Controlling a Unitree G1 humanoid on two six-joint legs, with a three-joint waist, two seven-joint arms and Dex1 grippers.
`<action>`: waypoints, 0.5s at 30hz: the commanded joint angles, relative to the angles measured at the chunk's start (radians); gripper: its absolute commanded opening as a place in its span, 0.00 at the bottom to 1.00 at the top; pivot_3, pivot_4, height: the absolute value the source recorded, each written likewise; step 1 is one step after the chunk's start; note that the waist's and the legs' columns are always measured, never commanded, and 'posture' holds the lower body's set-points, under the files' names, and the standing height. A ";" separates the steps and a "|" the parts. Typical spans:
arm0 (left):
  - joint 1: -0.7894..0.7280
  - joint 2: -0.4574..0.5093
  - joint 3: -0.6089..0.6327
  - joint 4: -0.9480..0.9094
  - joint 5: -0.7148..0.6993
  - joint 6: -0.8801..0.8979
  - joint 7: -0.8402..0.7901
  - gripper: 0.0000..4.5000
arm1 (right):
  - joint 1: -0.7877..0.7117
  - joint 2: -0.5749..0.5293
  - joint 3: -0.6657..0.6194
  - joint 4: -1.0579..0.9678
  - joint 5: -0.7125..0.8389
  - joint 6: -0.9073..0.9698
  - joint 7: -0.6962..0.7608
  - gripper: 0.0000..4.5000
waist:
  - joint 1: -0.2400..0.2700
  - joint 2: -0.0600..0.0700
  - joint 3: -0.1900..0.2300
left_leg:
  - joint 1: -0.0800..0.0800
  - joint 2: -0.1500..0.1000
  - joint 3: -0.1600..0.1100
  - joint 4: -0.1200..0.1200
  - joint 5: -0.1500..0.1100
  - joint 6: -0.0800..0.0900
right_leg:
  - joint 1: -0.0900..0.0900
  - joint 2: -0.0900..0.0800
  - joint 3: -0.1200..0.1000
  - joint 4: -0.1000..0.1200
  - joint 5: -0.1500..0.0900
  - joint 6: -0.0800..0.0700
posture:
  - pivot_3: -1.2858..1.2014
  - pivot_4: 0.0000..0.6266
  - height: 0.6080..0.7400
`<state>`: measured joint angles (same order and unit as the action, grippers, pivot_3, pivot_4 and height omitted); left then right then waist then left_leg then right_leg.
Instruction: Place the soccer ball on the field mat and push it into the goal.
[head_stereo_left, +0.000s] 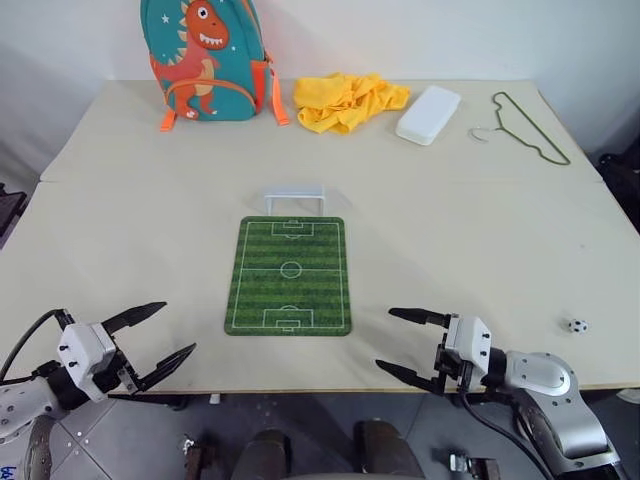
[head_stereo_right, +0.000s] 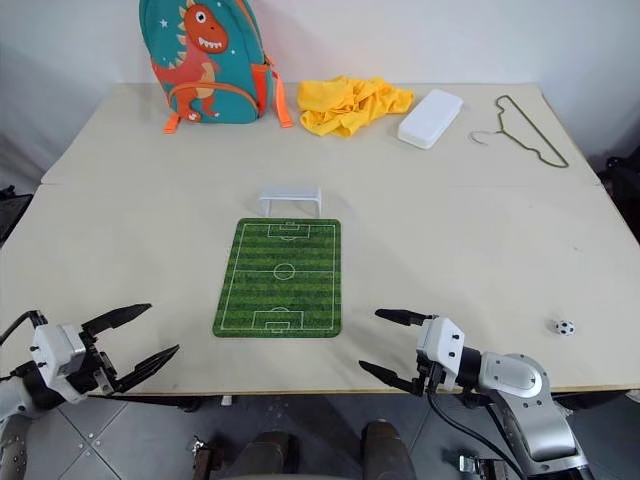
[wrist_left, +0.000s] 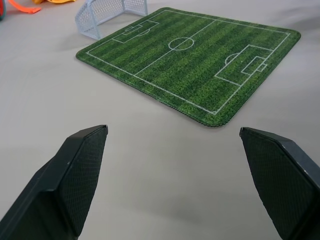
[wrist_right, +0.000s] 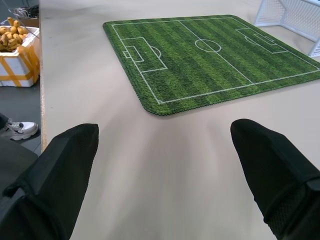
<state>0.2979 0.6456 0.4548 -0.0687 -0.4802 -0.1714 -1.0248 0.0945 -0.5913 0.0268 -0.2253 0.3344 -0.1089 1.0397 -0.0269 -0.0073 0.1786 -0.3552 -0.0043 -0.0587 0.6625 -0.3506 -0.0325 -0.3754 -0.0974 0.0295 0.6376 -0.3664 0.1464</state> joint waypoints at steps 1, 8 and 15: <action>0.026 0.022 0.008 -0.044 -0.017 0.031 -0.010 1.00 | 0.007 -0.020 -0.020 -0.019 0.029 -0.003 0.016 0.99 | 0.000 0.000 0.000 | 0.000 0.000 0.000 0.000 0.000 0.000 | 0.000 0.000 0.000 0.000 0.000 0.000 | 0.52 0.24 1.00; -0.054 0.069 -0.031 -0.180 -0.156 0.161 -0.089 1.00 | 0.068 -0.068 -0.228 -0.167 0.220 0.157 -0.080 0.99 | 0.012 0.001 0.000 | 0.000 0.000 -0.001 0.000 0.000 0.000 | 0.000 -0.001 0.000 0.000 0.000 0.000 | 0.52 0.24 1.00; -0.256 0.049 -0.180 -0.292 -0.255 0.373 -0.017 1.00 | 0.212 -0.137 -0.663 -0.086 0.293 0.251 -0.165 0.99 | 0.027 0.001 0.000 | -0.001 -0.001 -0.002 0.000 0.000 0.001 | 0.003 0.001 0.000 -0.002 0.000 0.001 | 0.52 0.24 1.00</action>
<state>0.0534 0.7004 0.2964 -0.3462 -0.7059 0.1784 -1.0396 0.2988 -0.7198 -0.5282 -0.3555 0.6031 0.1287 0.9041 0.0003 -0.0060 0.1783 -0.3558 -0.0057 -0.0605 0.6625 -0.3507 -0.0318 -0.3734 -0.0952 0.0291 0.6367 -0.3661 0.1470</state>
